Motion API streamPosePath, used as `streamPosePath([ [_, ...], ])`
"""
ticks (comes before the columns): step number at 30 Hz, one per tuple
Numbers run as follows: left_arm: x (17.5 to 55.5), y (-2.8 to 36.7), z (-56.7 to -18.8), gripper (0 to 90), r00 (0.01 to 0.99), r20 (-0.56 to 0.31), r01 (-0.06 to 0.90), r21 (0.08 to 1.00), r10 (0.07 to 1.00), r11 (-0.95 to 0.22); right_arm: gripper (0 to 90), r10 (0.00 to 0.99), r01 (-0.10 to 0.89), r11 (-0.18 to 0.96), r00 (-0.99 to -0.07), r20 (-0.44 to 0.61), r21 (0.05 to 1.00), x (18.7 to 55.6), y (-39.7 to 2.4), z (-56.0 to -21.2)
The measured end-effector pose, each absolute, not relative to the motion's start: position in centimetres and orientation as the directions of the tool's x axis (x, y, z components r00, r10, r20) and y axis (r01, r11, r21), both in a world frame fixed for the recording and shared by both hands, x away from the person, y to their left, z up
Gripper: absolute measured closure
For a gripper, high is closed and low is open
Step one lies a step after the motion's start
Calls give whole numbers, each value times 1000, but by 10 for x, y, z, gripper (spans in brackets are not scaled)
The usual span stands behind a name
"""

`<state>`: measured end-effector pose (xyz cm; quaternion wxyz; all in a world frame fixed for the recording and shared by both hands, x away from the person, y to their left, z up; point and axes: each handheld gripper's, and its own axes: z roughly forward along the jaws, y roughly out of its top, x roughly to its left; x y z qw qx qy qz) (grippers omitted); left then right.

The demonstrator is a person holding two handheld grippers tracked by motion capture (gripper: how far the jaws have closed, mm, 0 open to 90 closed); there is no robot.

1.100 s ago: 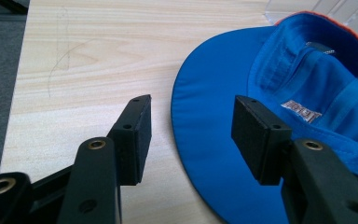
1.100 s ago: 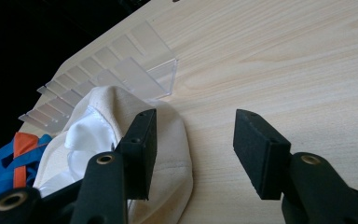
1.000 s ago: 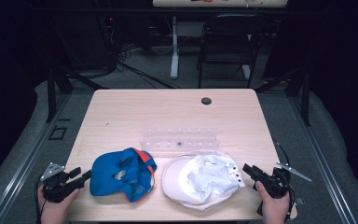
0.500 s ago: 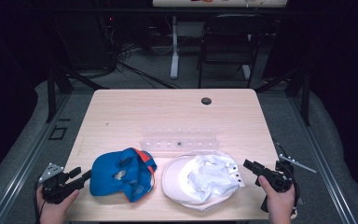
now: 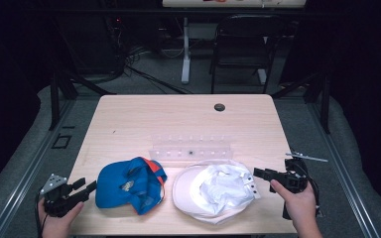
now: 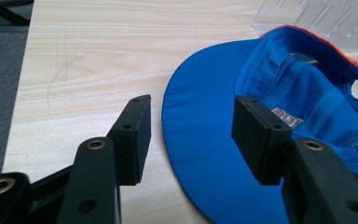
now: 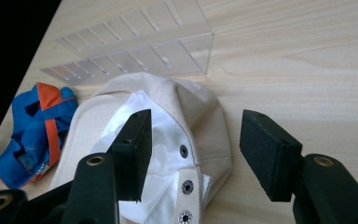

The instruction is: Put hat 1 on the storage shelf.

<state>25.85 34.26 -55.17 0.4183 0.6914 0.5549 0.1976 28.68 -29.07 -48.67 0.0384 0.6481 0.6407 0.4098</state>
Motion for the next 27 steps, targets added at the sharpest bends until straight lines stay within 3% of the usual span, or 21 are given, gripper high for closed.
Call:
streamPosePath([
  [8, 259, 344, -552, 480, 298, -186, 605, 796, 936, -34, 428, 848, 879, -135, -136, 513, 457, 295, -284, -496],
  [18, 258, 345, -551, 480, 295, -175, 601, 799, 939, -40, 423, 851, 919, -95, -124, 511, 382, 306, -281, -511],
  [27, 259, 345, -551, 480, 295, -172, 601, 798, 940, -43, 477, 824, 947, -81, -112, 555, 311, 314, -273, -525],
])
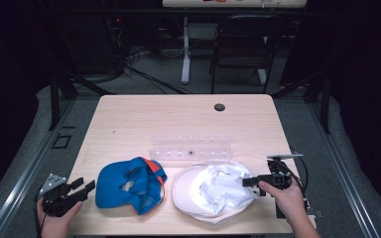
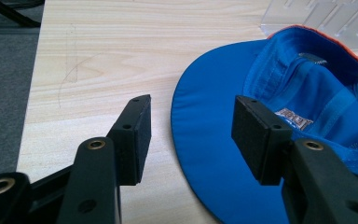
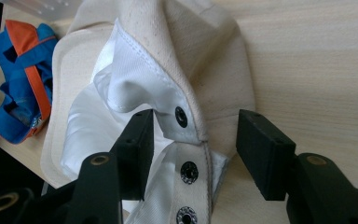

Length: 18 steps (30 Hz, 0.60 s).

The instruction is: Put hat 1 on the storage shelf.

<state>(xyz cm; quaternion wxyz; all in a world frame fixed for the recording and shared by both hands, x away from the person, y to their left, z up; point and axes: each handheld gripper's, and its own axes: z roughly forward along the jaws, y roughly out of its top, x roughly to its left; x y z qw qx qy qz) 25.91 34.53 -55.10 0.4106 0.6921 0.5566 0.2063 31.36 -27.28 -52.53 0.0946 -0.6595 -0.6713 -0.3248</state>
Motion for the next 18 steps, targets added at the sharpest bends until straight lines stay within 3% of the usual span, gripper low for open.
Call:
streamPosePath([
  [8, 259, 347, -550, 485, 293, -171, 599, 800, 941, -41, 619, 802, 969, -72, -84, 592, 235, 318, -269, -530],
  [18, 259, 347, -550, 491, 287, -166, 595, 803, 943, -40, 707, 805, 973, -46, -97, 585, 225, 317, -269, -523],
])
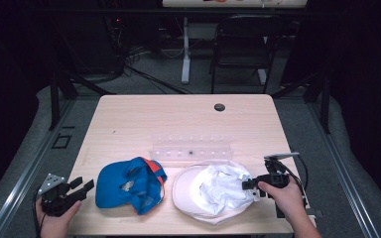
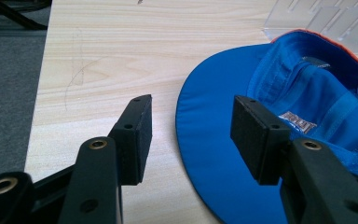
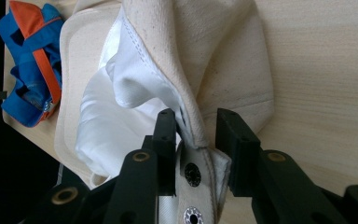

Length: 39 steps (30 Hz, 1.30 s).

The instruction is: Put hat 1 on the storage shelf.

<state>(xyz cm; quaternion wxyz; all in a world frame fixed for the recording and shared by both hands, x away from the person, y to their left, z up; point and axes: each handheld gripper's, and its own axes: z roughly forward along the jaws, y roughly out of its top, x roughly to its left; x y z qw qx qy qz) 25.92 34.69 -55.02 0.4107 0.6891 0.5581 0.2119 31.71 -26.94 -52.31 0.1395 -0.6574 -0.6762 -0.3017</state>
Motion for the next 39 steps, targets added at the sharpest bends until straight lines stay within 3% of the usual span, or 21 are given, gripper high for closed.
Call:
streamPosePath([
  [14, 259, 345, -549, 515, 295, -152, 591, 805, 943, -55, 747, 829, 975, 24, -143, 541, 222, 317, -265, -508],
  [28, 259, 344, -550, 518, 300, -147, 591, 804, 943, -62, 778, 824, 989, -24, -64, 563, 149, 318, -269, -495],
  [39, 259, 343, -550, 519, 309, -155, 591, 804, 938, -62, 793, 832, 993, 15, -80, 548, 121, 322, -265, -481],
])
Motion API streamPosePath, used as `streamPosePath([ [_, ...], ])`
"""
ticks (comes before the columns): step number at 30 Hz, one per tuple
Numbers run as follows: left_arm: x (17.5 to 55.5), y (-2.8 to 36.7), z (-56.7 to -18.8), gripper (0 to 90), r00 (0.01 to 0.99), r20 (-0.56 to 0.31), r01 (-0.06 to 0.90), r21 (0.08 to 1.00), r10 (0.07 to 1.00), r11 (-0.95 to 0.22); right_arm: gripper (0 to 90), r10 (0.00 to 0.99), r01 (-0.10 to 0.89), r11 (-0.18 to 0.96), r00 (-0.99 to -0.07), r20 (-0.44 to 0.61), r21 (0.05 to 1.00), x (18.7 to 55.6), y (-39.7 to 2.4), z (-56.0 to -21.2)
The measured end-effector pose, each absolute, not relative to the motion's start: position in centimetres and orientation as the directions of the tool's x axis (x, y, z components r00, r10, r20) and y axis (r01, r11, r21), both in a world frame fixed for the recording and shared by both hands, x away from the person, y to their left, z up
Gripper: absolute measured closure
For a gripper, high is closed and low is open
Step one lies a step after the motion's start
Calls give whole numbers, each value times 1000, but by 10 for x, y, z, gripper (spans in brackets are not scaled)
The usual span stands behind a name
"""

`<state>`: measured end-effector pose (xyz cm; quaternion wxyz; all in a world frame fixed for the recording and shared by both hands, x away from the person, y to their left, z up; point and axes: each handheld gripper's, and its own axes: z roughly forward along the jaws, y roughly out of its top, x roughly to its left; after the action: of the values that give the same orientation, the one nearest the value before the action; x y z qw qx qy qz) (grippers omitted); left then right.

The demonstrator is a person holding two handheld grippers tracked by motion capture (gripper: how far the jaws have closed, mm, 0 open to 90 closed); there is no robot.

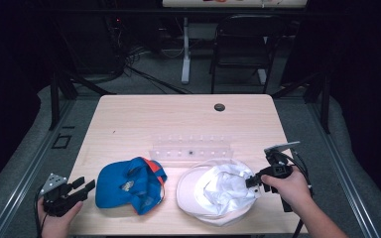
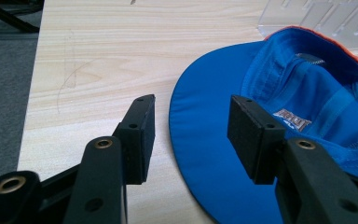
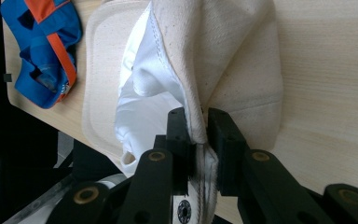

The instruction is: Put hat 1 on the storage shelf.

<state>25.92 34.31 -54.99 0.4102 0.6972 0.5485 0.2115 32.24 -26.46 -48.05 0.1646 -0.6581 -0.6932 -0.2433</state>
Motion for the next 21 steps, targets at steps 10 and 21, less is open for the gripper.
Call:
streamPosePath([
  [10, 260, 341, -551, 519, 318, -155, 593, 802, 935, -69, 798, 830, 995, 26, -76, 552, 97, 325, -259, -467],
  [21, 260, 340, -551, 519, 324, -150, 593, 801, 934, -77, 801, 813, 995, 27, -76, 577, 93, 328, -252, -454],
])
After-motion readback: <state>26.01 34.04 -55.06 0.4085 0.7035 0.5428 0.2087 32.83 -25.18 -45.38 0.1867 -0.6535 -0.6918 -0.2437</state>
